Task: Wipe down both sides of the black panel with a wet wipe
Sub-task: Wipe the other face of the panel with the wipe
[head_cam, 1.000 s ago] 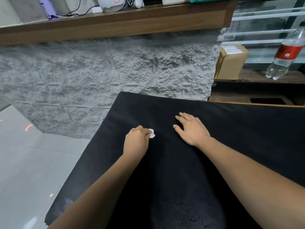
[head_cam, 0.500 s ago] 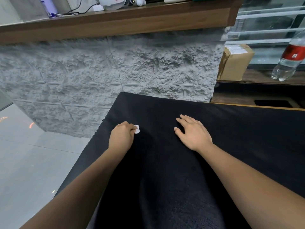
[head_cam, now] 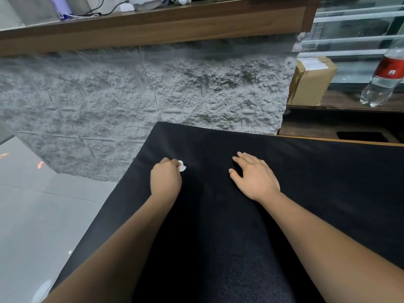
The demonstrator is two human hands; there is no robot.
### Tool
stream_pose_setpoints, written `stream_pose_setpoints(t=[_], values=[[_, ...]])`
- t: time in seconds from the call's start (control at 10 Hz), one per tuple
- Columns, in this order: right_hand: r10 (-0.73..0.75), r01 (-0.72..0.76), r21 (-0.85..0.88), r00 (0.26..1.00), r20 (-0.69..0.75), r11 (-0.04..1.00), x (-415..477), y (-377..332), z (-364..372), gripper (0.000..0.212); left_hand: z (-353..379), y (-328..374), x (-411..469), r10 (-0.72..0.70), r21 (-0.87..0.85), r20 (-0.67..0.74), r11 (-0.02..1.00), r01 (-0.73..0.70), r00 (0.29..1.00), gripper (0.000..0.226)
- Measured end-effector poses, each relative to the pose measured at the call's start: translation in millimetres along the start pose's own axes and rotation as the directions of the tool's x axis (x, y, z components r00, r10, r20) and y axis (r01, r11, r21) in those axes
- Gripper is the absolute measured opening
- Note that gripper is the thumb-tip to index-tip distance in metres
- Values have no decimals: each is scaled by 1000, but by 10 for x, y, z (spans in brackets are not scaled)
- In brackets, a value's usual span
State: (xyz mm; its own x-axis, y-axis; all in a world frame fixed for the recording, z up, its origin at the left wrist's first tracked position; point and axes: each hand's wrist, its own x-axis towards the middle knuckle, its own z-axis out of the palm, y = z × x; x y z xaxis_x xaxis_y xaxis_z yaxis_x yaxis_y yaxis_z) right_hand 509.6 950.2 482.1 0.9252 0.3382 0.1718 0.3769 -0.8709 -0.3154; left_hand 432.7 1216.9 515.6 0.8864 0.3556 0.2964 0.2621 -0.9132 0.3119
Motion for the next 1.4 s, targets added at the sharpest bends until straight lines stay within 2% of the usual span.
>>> stream_pose_setpoints(t=[0.4, 0.5, 0.6, 0.7, 1.1, 1.4], values=[[-8, 7, -5, 1000, -18, 1000, -10, -5, -11, 63, 223, 535, -169, 241, -21, 62, 971, -240, 969, 27], [-11, 11, -8, 1000, -20, 1000, -11, 0, -2, 63, 202, 472, -118, 328, -59, 97, 944, -324, 940, 26], [-11, 11, -4, 1000, -22, 1000, -12, 6, 7, 63, 154, 321, -16, 362, -113, 115, 930, -349, 925, 21], [-9, 9, 0, 1000, -24, 1000, -19, 7, 10, 64, 118, 179, 71, 345, -136, 108, 934, -330, 932, 17], [-9, 9, -4, 1000, -23, 1000, -18, -6, 3, 63, 24, -313, 441, 124, -93, 52, 989, -119, 991, 18], [0, 0, 4, 1000, -20, 1000, -12, -6, 0, 63, 167, -48, 448, -42, -81, -40, 996, 39, 998, 24]])
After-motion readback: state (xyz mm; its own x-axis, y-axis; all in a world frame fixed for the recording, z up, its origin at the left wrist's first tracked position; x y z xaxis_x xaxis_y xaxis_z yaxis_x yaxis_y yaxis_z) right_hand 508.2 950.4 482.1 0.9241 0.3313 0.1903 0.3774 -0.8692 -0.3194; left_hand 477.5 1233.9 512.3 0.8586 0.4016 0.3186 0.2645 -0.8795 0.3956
